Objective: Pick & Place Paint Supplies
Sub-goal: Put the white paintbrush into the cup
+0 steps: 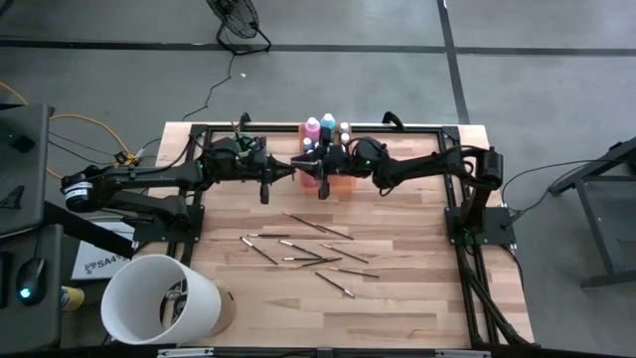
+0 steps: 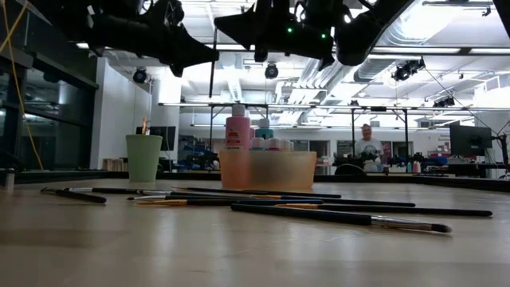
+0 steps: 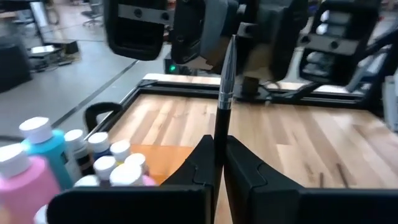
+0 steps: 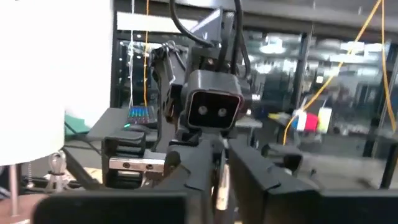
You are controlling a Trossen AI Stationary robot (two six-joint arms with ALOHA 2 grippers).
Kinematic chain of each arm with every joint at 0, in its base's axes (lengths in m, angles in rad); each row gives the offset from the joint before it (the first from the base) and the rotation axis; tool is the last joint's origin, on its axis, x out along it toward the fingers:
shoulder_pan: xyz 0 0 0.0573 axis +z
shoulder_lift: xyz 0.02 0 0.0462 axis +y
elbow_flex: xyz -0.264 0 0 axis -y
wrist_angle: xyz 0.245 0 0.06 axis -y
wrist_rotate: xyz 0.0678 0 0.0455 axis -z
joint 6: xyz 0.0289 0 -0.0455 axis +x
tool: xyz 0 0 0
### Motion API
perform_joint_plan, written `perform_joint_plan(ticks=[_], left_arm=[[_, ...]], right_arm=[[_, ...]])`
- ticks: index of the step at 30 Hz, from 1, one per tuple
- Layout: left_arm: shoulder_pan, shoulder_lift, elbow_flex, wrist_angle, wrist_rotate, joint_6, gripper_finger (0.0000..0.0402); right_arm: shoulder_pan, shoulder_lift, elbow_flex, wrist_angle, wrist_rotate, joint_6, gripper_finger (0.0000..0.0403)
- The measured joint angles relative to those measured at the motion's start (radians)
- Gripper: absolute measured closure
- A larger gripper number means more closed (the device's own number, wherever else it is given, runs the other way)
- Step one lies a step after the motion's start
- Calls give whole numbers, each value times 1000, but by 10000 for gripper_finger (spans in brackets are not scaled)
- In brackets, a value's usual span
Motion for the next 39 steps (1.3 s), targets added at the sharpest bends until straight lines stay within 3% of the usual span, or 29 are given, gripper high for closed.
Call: perform_joint_plan(ticks=[3,8,13,20,27,31,39], left_arm=[[1,-10,0,-34,-82,-1,394],[2,-64,2,-92,-301,-6,394],[1,-140,2,-199,-525,-7,394],[1,-172,-22,-245,-709,-3,394],[1,-219,-138,-119,-761,-7,394],[2,-249,-191,-93,-855,-18,394],[1,-283,-231,-14,-923,-33,394]], right_arm=[[-22,-21,0,-78,-4,67,307],[-64,-105,-2,-258,-14,100,221],[-98,-200,-3,-480,12,65,173],[-104,-327,-51,-633,130,9,169],[-124,-477,-238,-561,174,21,170],[-123,-521,-343,-504,181,54,170],[-123,-544,-426,-435,199,100,170]])
